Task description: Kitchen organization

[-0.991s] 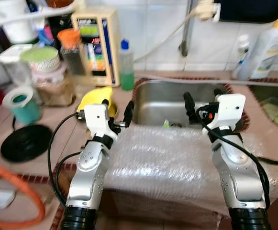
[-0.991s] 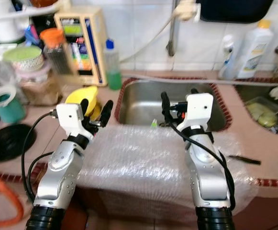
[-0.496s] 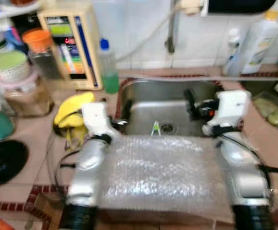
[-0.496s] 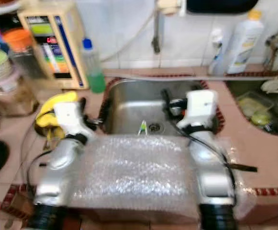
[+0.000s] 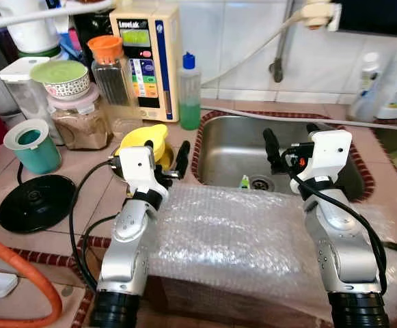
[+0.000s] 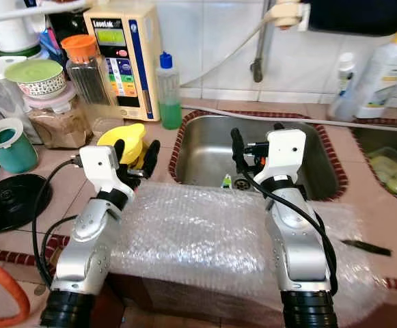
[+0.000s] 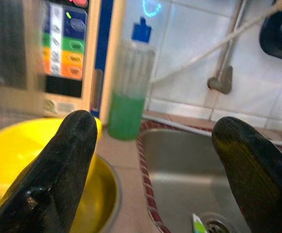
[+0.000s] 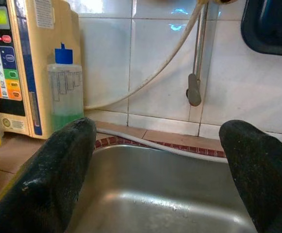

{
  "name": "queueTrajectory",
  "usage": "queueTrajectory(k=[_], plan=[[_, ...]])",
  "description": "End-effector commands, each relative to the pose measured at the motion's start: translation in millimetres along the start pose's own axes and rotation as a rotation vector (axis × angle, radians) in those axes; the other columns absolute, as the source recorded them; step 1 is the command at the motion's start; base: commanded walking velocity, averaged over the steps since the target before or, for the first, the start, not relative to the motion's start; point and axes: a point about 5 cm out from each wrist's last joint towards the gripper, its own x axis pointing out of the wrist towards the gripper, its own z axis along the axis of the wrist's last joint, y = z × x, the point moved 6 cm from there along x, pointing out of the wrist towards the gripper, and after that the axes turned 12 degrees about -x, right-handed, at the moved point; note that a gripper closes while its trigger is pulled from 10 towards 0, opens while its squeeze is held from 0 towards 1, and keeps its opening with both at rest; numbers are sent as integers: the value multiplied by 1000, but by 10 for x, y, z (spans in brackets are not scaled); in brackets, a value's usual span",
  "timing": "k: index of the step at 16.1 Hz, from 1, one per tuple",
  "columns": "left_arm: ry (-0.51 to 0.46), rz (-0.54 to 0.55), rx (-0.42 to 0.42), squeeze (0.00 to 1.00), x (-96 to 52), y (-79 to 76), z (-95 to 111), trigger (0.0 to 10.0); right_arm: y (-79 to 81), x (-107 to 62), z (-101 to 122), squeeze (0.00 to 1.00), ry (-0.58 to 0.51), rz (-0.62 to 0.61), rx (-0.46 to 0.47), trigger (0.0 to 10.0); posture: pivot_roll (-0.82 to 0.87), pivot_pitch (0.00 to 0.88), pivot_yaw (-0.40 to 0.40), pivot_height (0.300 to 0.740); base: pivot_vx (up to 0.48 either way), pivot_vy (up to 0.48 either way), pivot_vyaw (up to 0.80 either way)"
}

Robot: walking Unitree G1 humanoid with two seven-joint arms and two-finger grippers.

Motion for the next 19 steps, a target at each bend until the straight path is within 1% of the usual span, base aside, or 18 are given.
queueTrajectory(k=[1, 2, 3, 4, 5, 6, 7, 8, 9, 10, 11, 12, 13, 14, 16, 17, 18, 19], plan=[[-18, 32, 7, 0, 50, 76, 73, 10000, 31, -6, 54, 0, -10, 22, 24, 10000, -50, 0, 54, 740, 0, 0, 0], [-26, 43, 10, 0, 74, 115, 103, 10000, 94, -5, 68, 0, -10, 55, 40, 10000, -51, 0, 52, 740, 0, 0, 0], [-37, 65, 30, 0, 107, 188, 147, 10000, 197, -7, 87, 0, -12, 105, 59, 10000, -51, 0, 50, 740, 0, 0, 0], [-36, 95, 59, 0, 145, 280, 174, 10000, 314, -23, 108, 0, -14, 160, 78, 10000, -51, 0, 49, 740, 0, 0, 0], [-32, 136, 80, 0, 190, 386, 201, 10000, 395, -40, 129, 0, -19, 195, 82, 10000, -51, 0, 48, 740, 0, 0, 0], [-17, 163, 97, 0, 218, 446, 198, 10000, 419, -48, 133, 0, -19, 204, 84, 10000, -52, 0, 48, 740, 0, 0, 0], [-12, 210, 87, 0, 259, 546, 226, 10000, 443, -56, 144, 0, -22, 212, 81, 10000, -55, 0, 49, 740, 0, 0, 0], [-16, 306, 77, 0, 305, 736, 298, 10000, 476, -70, 158, 0, -28, 227, 66, 10000, -55, 0, 49, 740, 0, 0, 0], [-9, 353, 39, 0, 321, 825, 303, 10000, 482, -78, 159, 0, -29, 232, 58, 10000, -59, 0, 53, 740, 0, 0, 0], [-7, 402, -26, 0, 343, 921, 304, 10000, 490, -88, 164, 0, -30, 238, 51, 10000, -59, 0, 53, 740, 0, 0, 0], [-4, 447, -68, 0, 366, 1013, 304, 10000, 497, -99, 169, 0, -29, 246, 45, 10000, -68, 0, 60, 740, 0, 0, 0], [2, 465, -91, 0, 381, 1048, 293, 10000, 493, -101, 170, 0, -28, 245, 46, 10000, -68, 0, 60, 740, 0, 0, 0], [23, 516, -128, 0, 373, 1140, 250, 10000, 488, -109, 172, 0, -28, 242, 40, 10000, -68, 0, 60, 740, 0, 0, 0], [34, 556, -145, 0, 353, 1213, 228, 10000, 485, -117, 176, 0, -29, 240, 37, 10000, -68, 0, 60, 740, 0, 0, 0], [66, 605, -169, 0, 342, 1302, 184, 10000, 511, -142, 198, 0, -36, 254, 44, 10000, -68, 0, 60, 740, 0, 0, 0], [74, 611, -179, 0, 344, 1316, 172, 10000, 547, -158, 210, 0, -40, 277, 52, 10000, -68, 0, 60, 740, 0, 0, 0], [108, 620, -207, 0, 353, 1327, 122, 10000, 689, -225, 223, 0, -39, 376, 88, 10000, -91, 0, 83, 740, 0, 0, 0], [125, 624, -228, 0, 363, 1324, 91, 10000, 758, -269, 212, 0, -30, 426, 89, 10000, -91, 0, 83, 740, 0, 0, 0]])
